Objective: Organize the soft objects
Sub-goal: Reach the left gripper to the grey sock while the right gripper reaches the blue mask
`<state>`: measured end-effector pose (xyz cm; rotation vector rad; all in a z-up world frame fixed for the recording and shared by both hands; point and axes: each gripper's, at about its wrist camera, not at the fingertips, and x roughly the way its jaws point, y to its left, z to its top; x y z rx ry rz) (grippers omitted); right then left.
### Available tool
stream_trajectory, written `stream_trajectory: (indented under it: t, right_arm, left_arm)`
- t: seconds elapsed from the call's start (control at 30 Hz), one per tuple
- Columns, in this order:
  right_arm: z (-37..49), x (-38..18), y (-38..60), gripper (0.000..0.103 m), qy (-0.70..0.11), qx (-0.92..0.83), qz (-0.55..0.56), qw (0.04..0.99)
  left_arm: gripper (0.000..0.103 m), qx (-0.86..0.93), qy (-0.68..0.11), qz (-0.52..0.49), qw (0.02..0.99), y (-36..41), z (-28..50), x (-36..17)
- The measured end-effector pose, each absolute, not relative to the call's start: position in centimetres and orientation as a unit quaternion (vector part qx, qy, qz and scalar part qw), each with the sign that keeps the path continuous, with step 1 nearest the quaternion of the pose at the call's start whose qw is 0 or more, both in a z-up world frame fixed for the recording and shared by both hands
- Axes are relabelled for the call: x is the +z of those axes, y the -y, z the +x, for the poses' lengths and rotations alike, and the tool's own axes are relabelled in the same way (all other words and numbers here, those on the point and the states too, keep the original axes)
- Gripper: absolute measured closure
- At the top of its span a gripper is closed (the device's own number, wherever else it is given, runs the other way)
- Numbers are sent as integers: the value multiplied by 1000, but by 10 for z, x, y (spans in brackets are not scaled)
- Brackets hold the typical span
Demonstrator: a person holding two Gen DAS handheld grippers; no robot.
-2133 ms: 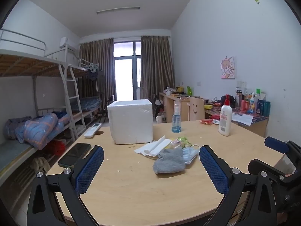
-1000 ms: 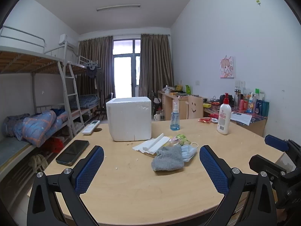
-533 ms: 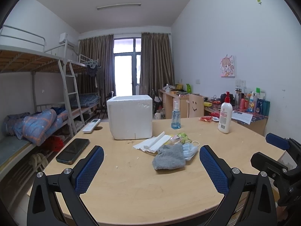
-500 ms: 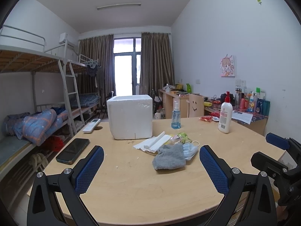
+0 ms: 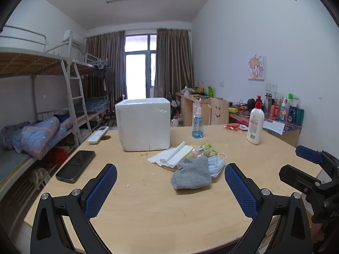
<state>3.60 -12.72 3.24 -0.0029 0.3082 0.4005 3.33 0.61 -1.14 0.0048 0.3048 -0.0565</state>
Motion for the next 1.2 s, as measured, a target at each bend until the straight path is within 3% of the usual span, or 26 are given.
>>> stream_trajectory:
  t: [0.77,1.2]
  right_arm:
    - [106,12,127,0,-224,194,2,955]
    - [141,-5,124,0,-276,194,-2,941]
  left_arm:
    - [1,-84,-268,8,960,4,118,-44]
    - [25,-144,-365,-25,919,4,165,-71]
